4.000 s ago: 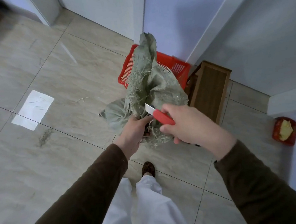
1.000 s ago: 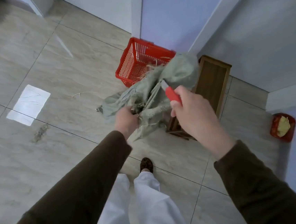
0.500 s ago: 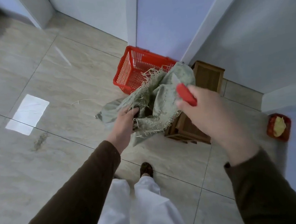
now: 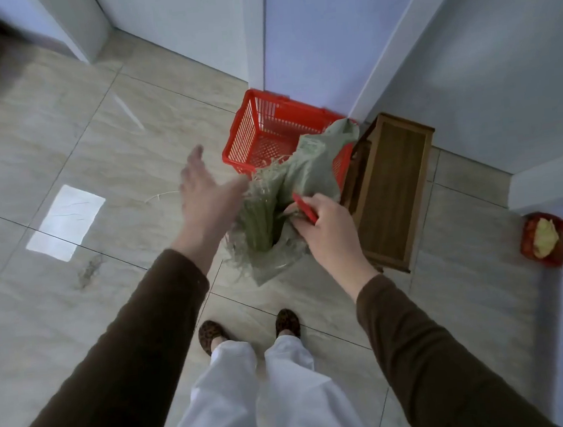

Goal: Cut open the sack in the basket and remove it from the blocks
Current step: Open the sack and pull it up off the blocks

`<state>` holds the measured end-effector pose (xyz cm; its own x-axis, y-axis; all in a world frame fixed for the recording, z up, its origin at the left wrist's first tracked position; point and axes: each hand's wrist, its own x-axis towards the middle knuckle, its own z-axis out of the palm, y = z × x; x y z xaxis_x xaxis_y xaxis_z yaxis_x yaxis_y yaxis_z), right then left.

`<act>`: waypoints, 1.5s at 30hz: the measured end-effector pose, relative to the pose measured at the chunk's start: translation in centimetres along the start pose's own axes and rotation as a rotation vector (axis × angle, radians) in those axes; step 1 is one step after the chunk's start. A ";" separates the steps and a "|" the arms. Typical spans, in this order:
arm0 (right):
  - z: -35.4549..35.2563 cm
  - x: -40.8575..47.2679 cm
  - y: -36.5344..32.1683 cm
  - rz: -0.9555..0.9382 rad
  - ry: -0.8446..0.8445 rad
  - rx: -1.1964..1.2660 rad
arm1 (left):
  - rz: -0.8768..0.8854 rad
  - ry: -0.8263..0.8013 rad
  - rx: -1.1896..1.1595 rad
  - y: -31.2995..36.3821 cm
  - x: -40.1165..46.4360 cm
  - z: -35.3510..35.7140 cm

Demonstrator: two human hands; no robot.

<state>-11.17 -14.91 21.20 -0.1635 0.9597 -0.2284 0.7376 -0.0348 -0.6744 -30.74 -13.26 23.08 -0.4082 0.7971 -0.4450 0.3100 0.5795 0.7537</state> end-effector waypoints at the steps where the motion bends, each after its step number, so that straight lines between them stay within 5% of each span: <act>1: 0.5 -0.9 0.1 -0.047 0.008 0.012 | 0.058 -0.063 0.087 1.4 0.6 0.5; 5: 1.2 -3.0 0.5 -0.134 0.054 0.088 | 0.020 -0.419 0.480 2.7 2.2 3.8; 8: 0.7 -3.1 1.1 -0.179 0.092 0.098 | 0.022 -0.394 0.623 0.4 2.7 5.2; 15: -3.7 0.1 3.1 -0.093 0.314 0.230 | 0.085 -0.188 -0.263 -4.3 2.2 1.7; 17: -4.6 0.6 4.2 0.041 0.348 0.245 | -0.044 -0.107 -0.603 -4.6 1.7 0.5; 19: -5.1 0.9 5.2 0.270 0.201 0.119 | -0.173 -0.083 -0.802 -4.9 1.5 0.4; 22: -4.9 0.3 5.0 0.381 -0.014 -0.149 | -0.292 -0.117 -0.809 -4.7 0.5 1.4; 24: -4.6 0.0 3.2 0.212 0.139 -0.166 | -0.346 -0.099 -0.852 -4.5 0.2 2.0; 27: -3.1 0.5 0.1 -0.022 0.319 -0.044 | -0.363 -0.064 -0.865 -4.8 0.1 2.3; 32: 0.6 4.5 -2.4 0.217 0.030 0.438 | -0.337 -0.088 -0.816 -4.7 -0.6 2.1; 38: 3.0 7.4 -3.1 0.242 0.092 0.511 | -0.072 -0.097 -0.092 -4.0 -1.1 0.9; 40: 2.9 7.2 -3.8 0.151 0.000 0.494 | -0.039 -0.182 -0.263 -2.1 -1.0 0.9; 45: 1.8 8.3 -2.9 0.141 -0.091 0.492 | -0.077 -0.043 -0.557 -0.5 1.3 0.8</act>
<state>-15.85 -7.33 20.07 -0.1569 0.9090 -0.3862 0.3649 -0.3100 -0.8779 -30.76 -12.36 21.75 -0.3725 0.7688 -0.5197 -0.2240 0.4690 0.8543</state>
